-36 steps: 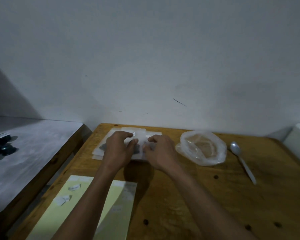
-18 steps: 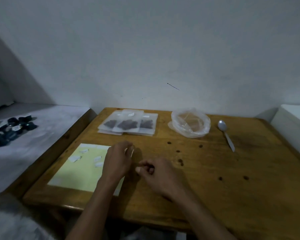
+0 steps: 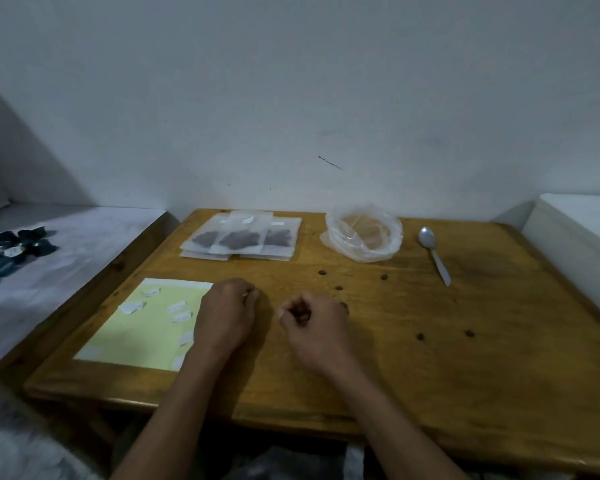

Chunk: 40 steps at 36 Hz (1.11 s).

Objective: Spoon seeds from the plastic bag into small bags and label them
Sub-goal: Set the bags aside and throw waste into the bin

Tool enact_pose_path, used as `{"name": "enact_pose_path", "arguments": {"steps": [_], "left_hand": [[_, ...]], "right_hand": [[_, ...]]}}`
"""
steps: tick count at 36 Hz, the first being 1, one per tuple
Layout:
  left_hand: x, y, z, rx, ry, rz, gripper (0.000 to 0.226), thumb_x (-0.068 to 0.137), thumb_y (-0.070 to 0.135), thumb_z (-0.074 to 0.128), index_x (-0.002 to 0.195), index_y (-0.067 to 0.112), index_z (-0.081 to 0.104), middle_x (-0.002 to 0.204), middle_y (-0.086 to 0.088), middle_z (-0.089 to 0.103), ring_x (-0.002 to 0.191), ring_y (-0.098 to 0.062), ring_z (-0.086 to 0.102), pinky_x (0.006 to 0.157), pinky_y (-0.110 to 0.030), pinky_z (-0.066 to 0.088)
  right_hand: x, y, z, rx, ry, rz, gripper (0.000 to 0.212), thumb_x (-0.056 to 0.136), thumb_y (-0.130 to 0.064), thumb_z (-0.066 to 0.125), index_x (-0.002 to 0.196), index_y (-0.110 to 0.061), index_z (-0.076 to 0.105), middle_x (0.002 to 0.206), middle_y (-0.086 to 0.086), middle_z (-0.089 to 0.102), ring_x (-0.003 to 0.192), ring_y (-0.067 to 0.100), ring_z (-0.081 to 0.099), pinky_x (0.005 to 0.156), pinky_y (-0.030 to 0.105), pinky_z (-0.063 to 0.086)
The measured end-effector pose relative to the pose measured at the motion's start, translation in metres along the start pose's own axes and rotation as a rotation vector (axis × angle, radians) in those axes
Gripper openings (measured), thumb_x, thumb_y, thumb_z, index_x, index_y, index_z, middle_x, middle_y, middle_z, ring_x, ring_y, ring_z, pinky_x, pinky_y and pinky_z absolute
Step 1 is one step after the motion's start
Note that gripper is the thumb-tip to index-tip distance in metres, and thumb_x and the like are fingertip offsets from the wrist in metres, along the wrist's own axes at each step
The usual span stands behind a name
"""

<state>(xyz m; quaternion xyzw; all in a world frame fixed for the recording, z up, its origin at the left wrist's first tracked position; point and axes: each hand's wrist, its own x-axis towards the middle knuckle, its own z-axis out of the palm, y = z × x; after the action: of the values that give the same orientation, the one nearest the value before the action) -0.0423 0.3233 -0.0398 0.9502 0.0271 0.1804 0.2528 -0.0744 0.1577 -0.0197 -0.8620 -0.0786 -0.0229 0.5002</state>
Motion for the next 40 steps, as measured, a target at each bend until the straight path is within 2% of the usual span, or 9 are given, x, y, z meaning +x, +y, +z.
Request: {"name": "enact_pose_path", "arguments": {"steps": [5, 8, 12, 17, 20, 25, 32, 34, 40], "left_hand": [[0.007, 0.027, 0.018, -0.004, -0.057, 0.096, 0.016, 0.096, 0.027, 0.059, 0.097, 0.018, 0.072, 0.096, 0.002, 0.069, 0.091, -0.017, 0.060, 0.083, -0.039, 0.053], [0.015, 0.044, 0.031, -0.014, -0.100, 0.130, 0.018, 0.098, 0.028, 0.057, 0.099, 0.015, 0.070, 0.098, -0.001, 0.068, 0.092, -0.018, 0.059, 0.085, -0.041, 0.052], [0.026, 0.061, 0.044, 0.038, -0.132, 0.137, 0.024, 0.100, 0.034, 0.051, 0.108, 0.017, 0.066, 0.108, 0.000, 0.065, 0.100, -0.019, 0.059, 0.093, -0.042, 0.050], [0.027, 0.057, 0.056, 0.089, -0.136, 0.140, 0.027, 0.103, 0.038, 0.042, 0.113, 0.024, 0.063, 0.123, 0.005, 0.061, 0.119, -0.017, 0.053, 0.108, -0.044, 0.039], [0.027, 0.054, 0.057, 0.107, -0.153, 0.154, 0.032, 0.103, 0.038, 0.039, 0.120, 0.023, 0.061, 0.132, 0.002, 0.059, 0.127, -0.017, 0.048, 0.111, -0.042, 0.036], [0.027, 0.054, 0.055, 0.123, -0.206, 0.128, 0.041, 0.104, 0.040, 0.037, 0.136, 0.021, 0.054, 0.149, 0.001, 0.049, 0.143, -0.017, 0.037, 0.119, -0.045, 0.027], [0.026, 0.055, 0.054, 0.118, -0.227, 0.111, 0.043, 0.104, 0.040, 0.037, 0.140, 0.022, 0.051, 0.153, 0.001, 0.046, 0.146, -0.017, 0.033, 0.121, -0.046, 0.024], [0.026, 0.055, 0.054, 0.116, -0.231, 0.109, 0.044, 0.104, 0.040, 0.037, 0.142, 0.022, 0.051, 0.154, 0.001, 0.045, 0.147, -0.017, 0.031, 0.122, -0.046, 0.023], [0.027, 0.052, 0.057, 0.096, -0.228, 0.100, 0.041, 0.103, 0.042, 0.040, 0.137, 0.024, 0.055, 0.151, 0.002, 0.048, 0.144, -0.016, 0.035, 0.120, -0.048, 0.027]], "right_hand": [[0.026, 0.012, -0.037, 0.354, 0.166, 0.273, 0.018, 0.095, -0.007, 0.058, 0.093, -0.022, 0.068, 0.095, 0.000, 0.070, 0.081, 0.011, 0.065, 0.066, 0.024, 0.050], [0.044, 0.023, -0.057, 0.092, 0.192, 0.222, 0.022, 0.098, -0.009, 0.048, 0.101, -0.022, 0.066, 0.106, -0.005, 0.064, 0.092, 0.012, 0.058, 0.074, 0.026, 0.046], [0.060, 0.030, -0.074, -0.215, 0.086, 0.139, 0.029, 0.099, -0.007, 0.042, 0.117, -0.015, 0.063, 0.114, 0.001, 0.061, 0.095, 0.011, 0.052, 0.067, 0.019, 0.039], [0.067, 0.043, -0.069, -0.471, -0.006, 0.049, 0.031, 0.101, -0.019, 0.048, 0.129, -0.018, 0.061, 0.131, 0.003, 0.063, 0.120, 0.020, 0.057, 0.097, 0.034, 0.046], [0.065, 0.047, -0.074, -0.419, -0.009, 0.013, 0.034, 0.095, -0.030, 0.064, 0.126, -0.019, 0.066, 0.122, 0.000, 0.068, 0.112, 0.015, 0.062, 0.095, 0.031, 0.049], [0.068, 0.052, -0.075, -0.418, 0.017, -0.043, 0.015, 0.089, -0.031, 0.071, 0.097, -0.021, 0.079, 0.085, -0.006, 0.072, 0.071, -0.001, 0.055, 0.058, 0.009, 0.034], [0.069, 0.054, -0.069, -0.383, 0.058, -0.034, 0.015, 0.092, -0.027, 0.069, 0.079, -0.021, 0.071, 0.074, -0.008, 0.062, 0.067, -0.001, 0.051, 0.056, 0.015, 0.033], [0.067, 0.055, -0.072, -0.205, 0.104, 0.042, 0.020, 0.092, -0.028, 0.068, 0.075, -0.018, 0.068, 0.071, -0.008, 0.061, 0.065, 0.002, 0.053, 0.057, 0.018, 0.037], [0.067, 0.043, -0.086, 0.873, 0.071, 0.437, 0.016, 0.099, -0.015, 0.055, 0.100, -0.002, 0.066, 0.075, 0.005, 0.065, 0.061, 0.010, 0.057, 0.052, 0.020, 0.047]]}}
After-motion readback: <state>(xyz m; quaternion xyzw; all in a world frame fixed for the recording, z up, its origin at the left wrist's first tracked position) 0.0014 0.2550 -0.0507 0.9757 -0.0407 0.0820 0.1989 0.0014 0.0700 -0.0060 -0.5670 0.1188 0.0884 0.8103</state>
